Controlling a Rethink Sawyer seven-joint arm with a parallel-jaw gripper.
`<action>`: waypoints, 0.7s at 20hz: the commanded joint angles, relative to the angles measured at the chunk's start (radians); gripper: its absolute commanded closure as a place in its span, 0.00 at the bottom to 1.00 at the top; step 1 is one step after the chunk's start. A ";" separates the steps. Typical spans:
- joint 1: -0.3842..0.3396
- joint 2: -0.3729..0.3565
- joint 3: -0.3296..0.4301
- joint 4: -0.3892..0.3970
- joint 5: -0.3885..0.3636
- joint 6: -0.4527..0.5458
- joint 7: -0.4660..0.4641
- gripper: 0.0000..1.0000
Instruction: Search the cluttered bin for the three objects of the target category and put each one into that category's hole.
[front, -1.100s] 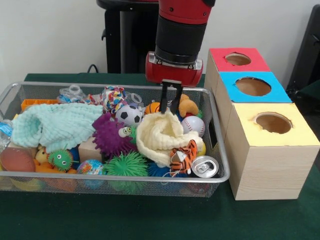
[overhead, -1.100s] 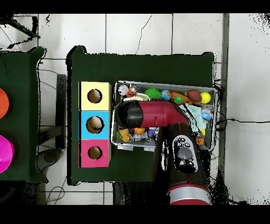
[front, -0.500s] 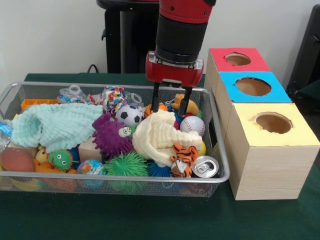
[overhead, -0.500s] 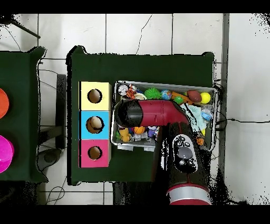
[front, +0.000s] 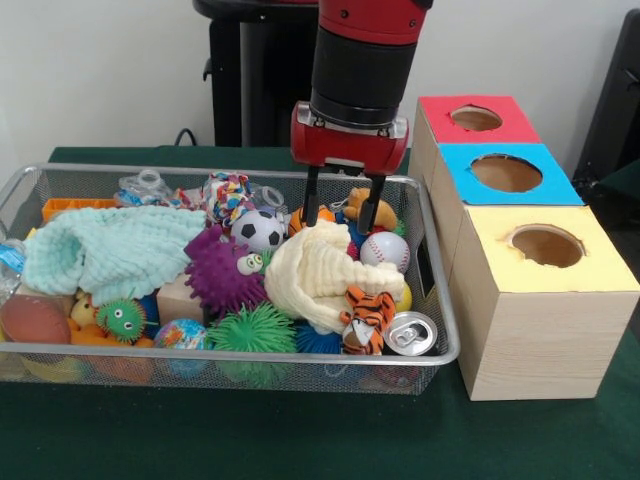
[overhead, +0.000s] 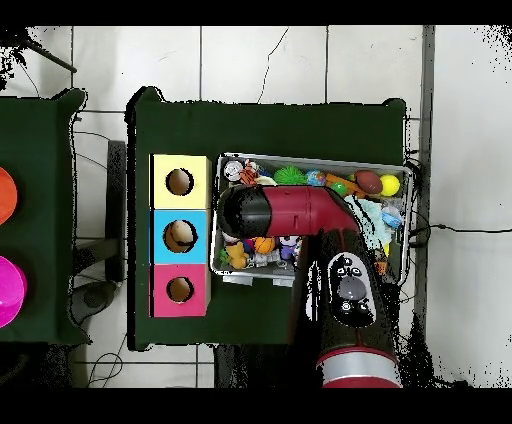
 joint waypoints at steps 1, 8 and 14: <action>-0.060 -0.031 0.112 0.018 -0.006 0.202 -0.149 0.00; -0.118 -0.102 0.158 0.099 -0.013 0.260 -0.203 0.00; -0.136 -0.162 0.177 0.197 -0.020 0.248 -0.176 0.00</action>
